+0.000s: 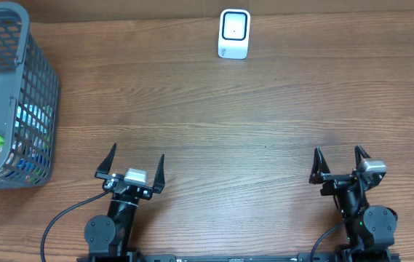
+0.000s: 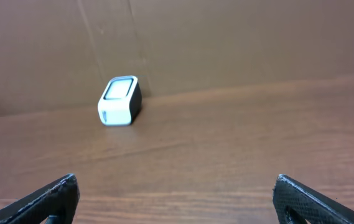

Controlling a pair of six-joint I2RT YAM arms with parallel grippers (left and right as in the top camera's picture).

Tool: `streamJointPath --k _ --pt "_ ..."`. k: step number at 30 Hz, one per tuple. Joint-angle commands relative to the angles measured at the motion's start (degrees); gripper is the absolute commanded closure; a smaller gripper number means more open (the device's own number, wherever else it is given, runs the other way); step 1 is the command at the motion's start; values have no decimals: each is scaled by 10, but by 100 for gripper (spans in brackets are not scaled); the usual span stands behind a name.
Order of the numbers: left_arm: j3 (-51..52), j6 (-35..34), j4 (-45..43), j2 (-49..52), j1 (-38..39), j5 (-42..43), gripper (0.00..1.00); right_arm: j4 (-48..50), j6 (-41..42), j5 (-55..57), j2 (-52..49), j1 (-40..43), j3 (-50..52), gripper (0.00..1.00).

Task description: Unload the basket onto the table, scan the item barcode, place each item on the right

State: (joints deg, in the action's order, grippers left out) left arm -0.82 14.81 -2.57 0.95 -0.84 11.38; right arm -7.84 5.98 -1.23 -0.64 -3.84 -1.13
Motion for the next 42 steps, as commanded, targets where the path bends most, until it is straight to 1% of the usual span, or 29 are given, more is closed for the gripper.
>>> streamJointPath --k 1,4,7,11,15,16,18,19,21,22,26,27,30,33,34,37,39,41,42 --pt "-36 -34 -2 5 -5 0 0 -11 2 -2 5 -3 -31 0" --pt "-64 -56 -2 35 -10 1 0 -25 2 -2 5 -3 -47 0" --pt "-111 -57 5 83 -15 0 0 -36 2 -2 5 -3 -68 0" --pt "-220 -35 55 181 -31 3 0 -69 2 -2 5 -3 -118 0" --pt "-332 -35 96 299 -42 39 0 -106 2 -2 -5 -3 -167 0" --pt "-378 -35 116 345 -43 53 0 -119 2 -2 -16 -3 -188 0" --pt "-450 -35 155 408 -45 54 0 -132 2 -2 -32 -3 -212 0" --pt "-513 -35 197 453 -45 54 0 -148 2 -2 -50 -3 -237 0" --pt "-587 -34 252 501 -45 54 0 -173 2 -2 -76 -3 -273 0" --pt "-647 -35 296 540 -45 54 0 -193 2 -2 -98 -3 -303 0" --pt "-791 -32 405 629 -45 57 0 -240 2 -2 -167 -3 -381 0" --pt "-840 -30 442 659 -45 56 0 -256 2 -3 -193 -3 -409 0" --pt "-970 14 547 732 -45 56 0 -300 1 -23 -269 -3 -486 0" --pt "-1066 17 629 787 -51 57 0 -345 0 -45 -334 -3 -548 0" --pt "-1115 17 675 813 -56 64 0 -379 0 -54 -378 -3 -589 0" --pt "-1173 17 735 850 -61 66 0 -442 0 -57 -454 -3 -660 0" --pt "-1181 19 744 863 -62 54 1 -484 0 -66 -507 -3 -708 0" --pt "-1180 19 749 872 -62 23 1 -524 0 -70 -569 -3 -754 0" --pt "-1180 18 754 874 -62 20 0 -530 0 -71 -588 -3 -765 0"
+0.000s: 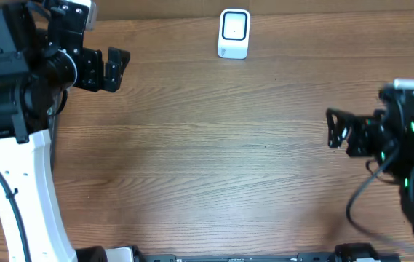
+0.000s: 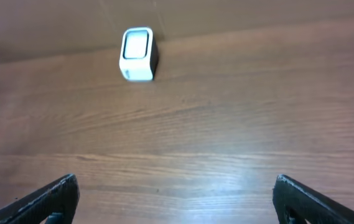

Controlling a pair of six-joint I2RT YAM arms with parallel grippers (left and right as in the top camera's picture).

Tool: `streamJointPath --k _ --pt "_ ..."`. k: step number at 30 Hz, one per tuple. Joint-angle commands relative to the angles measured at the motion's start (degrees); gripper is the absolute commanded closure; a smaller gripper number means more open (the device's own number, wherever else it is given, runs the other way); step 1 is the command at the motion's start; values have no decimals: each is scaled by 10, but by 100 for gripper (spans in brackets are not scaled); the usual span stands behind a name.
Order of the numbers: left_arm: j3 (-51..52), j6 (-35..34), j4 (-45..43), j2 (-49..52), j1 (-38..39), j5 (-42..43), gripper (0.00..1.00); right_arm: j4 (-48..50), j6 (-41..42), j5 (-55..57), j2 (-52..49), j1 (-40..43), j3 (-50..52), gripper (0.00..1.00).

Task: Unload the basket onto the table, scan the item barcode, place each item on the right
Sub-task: 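Reach the left gripper into the grey basket and grasp a clear bag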

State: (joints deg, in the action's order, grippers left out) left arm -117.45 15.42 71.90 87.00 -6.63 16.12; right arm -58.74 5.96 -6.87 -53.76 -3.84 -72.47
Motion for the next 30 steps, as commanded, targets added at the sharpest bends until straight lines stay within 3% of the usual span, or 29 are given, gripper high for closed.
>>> streamJointPath --k 1,9,11,15,20,30 --pt "-14 9 13 15 -3 -21 0 -25 0 -20 -76 -3 -58 0" --pt "-14 9 23 28 -1 33 0 -23 0 -105 -171 -3 -60 0" --pt "-19 1 13 28 -2 -2 1 -22 0 -113 -181 -3 -60 0" --pt "-31 -96 -11 28 -21 -145 0 -13 0 -112 -184 -3 -60 0" --pt "-35 -176 -30 28 -110 -210 0 -2 0 -112 -184 -3 -60 0" --pt "-35 -288 -32 34 -304 -169 3 -3 0 -112 -184 -3 -59 0"
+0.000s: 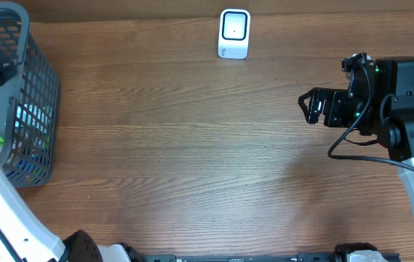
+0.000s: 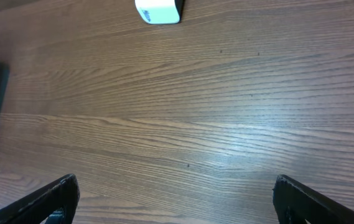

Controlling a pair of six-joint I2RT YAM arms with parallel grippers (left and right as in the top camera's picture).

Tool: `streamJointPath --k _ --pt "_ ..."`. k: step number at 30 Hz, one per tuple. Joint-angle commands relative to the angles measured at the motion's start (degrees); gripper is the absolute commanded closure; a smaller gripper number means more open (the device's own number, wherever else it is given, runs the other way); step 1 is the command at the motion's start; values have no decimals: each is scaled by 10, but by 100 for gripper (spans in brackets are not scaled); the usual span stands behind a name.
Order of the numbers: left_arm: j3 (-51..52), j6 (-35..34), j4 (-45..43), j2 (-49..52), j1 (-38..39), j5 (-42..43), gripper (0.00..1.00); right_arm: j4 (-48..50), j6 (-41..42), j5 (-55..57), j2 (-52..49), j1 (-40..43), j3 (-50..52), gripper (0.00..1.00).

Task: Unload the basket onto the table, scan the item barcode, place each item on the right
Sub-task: 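Reach the left gripper into the grey basket and grasp a clear bag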

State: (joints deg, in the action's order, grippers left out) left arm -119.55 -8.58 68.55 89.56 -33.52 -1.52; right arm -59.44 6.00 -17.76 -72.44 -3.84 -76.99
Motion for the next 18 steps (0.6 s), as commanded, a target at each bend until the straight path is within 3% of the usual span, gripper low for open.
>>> streamJointPath --k 1,4,13,18 --pt "-14 -59 5 11 -45 0 3 4 -1 -3 3 -3 -14 0" --pt "-14 -88 10 40 -76 -40 3 -2 0 -3 3 -3 -14 0" --pt "-14 -79 -14 158 -93 -38 0 -9 0 -4 3 -3 -14 0" --pt "-14 -102 21 224 -93 -53 0 -19 0 -4 3 -3 -14 0"
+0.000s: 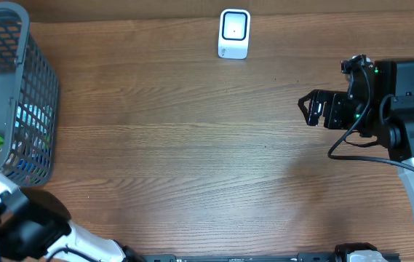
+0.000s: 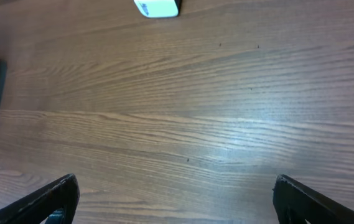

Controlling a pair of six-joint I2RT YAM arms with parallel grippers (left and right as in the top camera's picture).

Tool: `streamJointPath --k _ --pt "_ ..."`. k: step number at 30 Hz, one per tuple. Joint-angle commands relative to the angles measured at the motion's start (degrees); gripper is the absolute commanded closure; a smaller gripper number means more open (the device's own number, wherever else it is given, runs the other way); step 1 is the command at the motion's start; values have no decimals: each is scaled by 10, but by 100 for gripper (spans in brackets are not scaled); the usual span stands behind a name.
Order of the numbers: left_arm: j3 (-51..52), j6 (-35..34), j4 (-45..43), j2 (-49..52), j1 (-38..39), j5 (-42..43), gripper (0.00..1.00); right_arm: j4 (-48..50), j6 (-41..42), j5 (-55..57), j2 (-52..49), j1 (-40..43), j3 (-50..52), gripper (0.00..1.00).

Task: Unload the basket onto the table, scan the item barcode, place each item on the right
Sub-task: 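Reach the left gripper into the grey basket and grasp a clear bag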

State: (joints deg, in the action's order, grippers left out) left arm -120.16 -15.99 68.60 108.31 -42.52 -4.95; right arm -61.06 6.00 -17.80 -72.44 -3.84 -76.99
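Note:
The white barcode scanner (image 1: 233,33) stands at the back middle of the wooden table, its window up; its front shows at the top of the right wrist view (image 2: 157,7). Items lie in the grey mesh basket (image 1: 43,80) at the far left, among them a green piece and blue packets (image 1: 33,129). My right gripper (image 1: 308,108) hovers over the right side of the table, pointing left, open and holding nothing (image 2: 177,202). Of my left arm only a white link and a dark joint (image 1: 36,225) show beside the basket; its gripper is out of view.
The basket's dark wall shows at the left edge of the right wrist view. Bare wood table (image 1: 192,145) lies between basket, scanner and right arm.
My left arm has shifted by the basket: its white link sits lower and a dark joint now shows at the front left. The right gripper has hardly moved and stays open.
Both arms were parked at the table's front edge with grippers open. Then both were raised, the left near the basket at the back left, the right over the right side. Then the left arm was over the basket, where it remains, while the right hovers open.

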Motion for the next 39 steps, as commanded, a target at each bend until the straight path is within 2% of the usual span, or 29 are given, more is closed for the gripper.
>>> streamJointPath --k 1,10,26,30,32,35,39 --pt "-8 -41 34 51 -3 -29 0 -6 0 -3 3 -3 -14 0" --pt "-8 -98 110 177 -28 -45 0 -13 0 -3 3 -3 -14 0" --pt "-7 -104 116 230 -51 -77 0 -12 0 -3 3 -3 -14 0" --pt "-7 -104 118 256 -51 -76 6 -13 0 -3 3 -3 -13 0" --pt "-7 -100 118 266 -51 -72 21 -13 0 -3 3 -3 -10 0" --pt "-7 -97 118 268 -51 -71 39 -15 0 -3 2 -3 -9 0" --pt "-19 -97 128 262 -51 -70 52 -15 0 -3 2 -3 -9 0"
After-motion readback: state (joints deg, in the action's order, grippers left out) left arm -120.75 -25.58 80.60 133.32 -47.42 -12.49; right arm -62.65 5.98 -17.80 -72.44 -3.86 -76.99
